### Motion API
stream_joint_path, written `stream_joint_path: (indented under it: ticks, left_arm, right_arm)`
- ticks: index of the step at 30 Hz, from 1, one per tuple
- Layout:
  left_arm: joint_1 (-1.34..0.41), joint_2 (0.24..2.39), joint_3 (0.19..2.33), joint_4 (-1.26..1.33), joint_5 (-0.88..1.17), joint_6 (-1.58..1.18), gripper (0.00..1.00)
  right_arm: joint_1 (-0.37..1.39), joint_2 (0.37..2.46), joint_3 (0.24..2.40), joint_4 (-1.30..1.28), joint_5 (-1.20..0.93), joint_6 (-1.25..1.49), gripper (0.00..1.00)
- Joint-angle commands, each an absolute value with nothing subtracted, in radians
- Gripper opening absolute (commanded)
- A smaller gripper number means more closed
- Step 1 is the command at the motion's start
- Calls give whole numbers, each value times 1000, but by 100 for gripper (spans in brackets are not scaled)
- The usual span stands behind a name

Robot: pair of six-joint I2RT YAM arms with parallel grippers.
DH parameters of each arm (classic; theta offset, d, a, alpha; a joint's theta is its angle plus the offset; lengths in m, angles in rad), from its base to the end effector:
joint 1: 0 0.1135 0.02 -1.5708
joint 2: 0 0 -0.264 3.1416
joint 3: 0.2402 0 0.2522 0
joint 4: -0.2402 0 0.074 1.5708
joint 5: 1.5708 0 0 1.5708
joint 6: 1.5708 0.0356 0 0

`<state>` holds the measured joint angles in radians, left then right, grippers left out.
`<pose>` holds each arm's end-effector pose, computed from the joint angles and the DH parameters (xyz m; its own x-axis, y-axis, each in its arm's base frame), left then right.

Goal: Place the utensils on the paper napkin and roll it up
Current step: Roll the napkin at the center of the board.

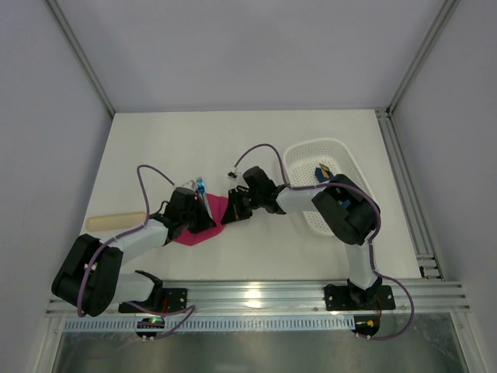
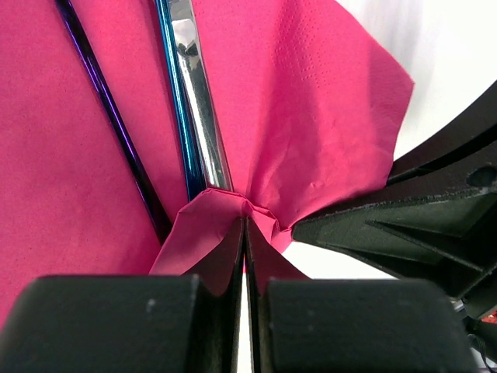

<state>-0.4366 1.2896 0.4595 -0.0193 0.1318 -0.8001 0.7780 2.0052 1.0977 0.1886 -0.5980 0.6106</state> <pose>0.2051 -0.1009 0.1448 -0.8312 -0.3970 -0.3893 -0.1413 0.8280 -0.5426 0.2759 0.3000 0.1288 -0.8900 -0.2116 -0.4040 -0.4535 0.5037 0.7352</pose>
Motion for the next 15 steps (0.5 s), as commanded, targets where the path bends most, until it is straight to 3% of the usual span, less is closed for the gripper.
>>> stream_joint_path:
  ticks: [1,15]
  left_arm:
    - [-436,1276,449,-28,92,-782,0]
    - [-436,1276,446,-38,83,-779,0]
  right_arm:
    - [793,1960,1143,183,-604,583,4]
    - [819,1942,1187,118,-577,551,4]
